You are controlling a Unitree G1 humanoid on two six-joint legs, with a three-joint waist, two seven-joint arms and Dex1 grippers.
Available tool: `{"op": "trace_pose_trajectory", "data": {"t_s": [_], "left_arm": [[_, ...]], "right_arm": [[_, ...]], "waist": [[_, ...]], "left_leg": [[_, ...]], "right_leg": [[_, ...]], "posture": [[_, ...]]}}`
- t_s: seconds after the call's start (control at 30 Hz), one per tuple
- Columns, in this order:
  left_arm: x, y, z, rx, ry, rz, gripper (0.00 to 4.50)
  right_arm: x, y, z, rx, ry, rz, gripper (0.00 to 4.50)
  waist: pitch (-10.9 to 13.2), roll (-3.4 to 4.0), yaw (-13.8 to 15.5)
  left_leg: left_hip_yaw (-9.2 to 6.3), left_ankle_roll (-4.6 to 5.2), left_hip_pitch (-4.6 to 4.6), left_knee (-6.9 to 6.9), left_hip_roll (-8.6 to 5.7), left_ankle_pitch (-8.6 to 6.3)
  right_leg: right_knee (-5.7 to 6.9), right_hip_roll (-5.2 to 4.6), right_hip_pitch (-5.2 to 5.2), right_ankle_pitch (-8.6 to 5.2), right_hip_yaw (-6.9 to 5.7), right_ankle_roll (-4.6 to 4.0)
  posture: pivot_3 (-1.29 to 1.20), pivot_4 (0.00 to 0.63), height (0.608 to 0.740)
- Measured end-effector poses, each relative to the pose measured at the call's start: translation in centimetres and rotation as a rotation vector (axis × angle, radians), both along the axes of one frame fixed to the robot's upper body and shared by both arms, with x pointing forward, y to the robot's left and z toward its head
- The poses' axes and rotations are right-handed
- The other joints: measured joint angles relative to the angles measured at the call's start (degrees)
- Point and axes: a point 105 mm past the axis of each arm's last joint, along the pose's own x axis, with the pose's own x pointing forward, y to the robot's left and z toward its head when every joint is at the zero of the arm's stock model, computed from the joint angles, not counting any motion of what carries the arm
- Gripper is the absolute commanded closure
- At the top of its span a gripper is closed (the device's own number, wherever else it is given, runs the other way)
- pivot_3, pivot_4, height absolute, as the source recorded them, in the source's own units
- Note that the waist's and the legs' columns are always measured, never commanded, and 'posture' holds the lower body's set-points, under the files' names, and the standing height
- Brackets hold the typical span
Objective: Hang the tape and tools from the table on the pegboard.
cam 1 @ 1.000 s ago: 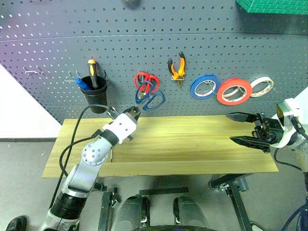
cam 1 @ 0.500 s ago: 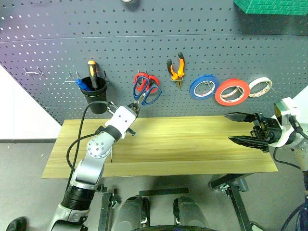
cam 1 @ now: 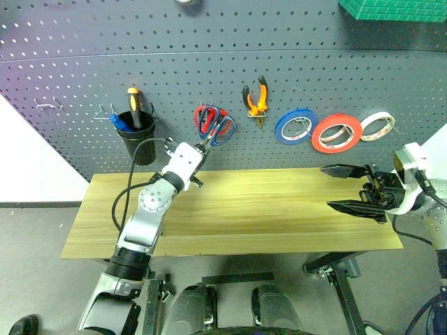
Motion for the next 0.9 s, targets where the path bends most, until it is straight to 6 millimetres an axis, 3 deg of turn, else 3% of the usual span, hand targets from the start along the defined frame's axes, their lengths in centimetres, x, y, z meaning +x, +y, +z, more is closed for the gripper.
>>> {"op": "trace_pose_trajectory", "data": {"t_s": [0.33,0.6,0.7,0.9], "left_arm": [[0.7,-0.4,0.1,-0.006,-0.013,-0.01,3.7],[0.9,-0.6,-0.6,-0.023,0.023,-0.003,3.7],[1.0,-0.4,-1.3,-0.065,0.066,0.007,2.79],[1.6,-0.3,-0.6,-0.139,0.086,0.009,0.88]], "right_arm": [[-0.7,0.5,2.3,0.144,-0.035,0.031,0.0],[-1.0,0.3,2.4,0.193,0.002,0.032,0.0],[-0.9,0.3,2.4,0.196,0.004,0.028,0.0],[-0.9,0.3,2.5,0.195,0.003,0.027,0.0]], "waist": [[0.0,0.0,0.01],[0.0,0.0,-0.12],[0.0,0.0,-0.12],[0.0,0.0,-0.2]], "left_leg": [[0.0,0.01,-0.01,0.0,0.0,-0.02],[0.0,0.02,0.0,0.0,0.0,-0.02],[0.0,0.03,-0.01,0.0,0.0,-0.02],[0.01,0.03,-0.01,0.01,0.0,-0.02]], "right_leg": [[-0.01,-0.02,0.0,0.0,0.0,0.0],[0.0,-0.02,0.0,0.0,0.0,0.0],[0.0,-0.02,-0.01,0.0,0.01,0.0],[0.0,-0.01,0.0,0.0,0.01,0.0]], "posture": [[-0.13,0.094,0.74],[-0.13,0.09,0.74],[-0.14,0.09,0.74],[-0.14,0.088,0.74]]}}
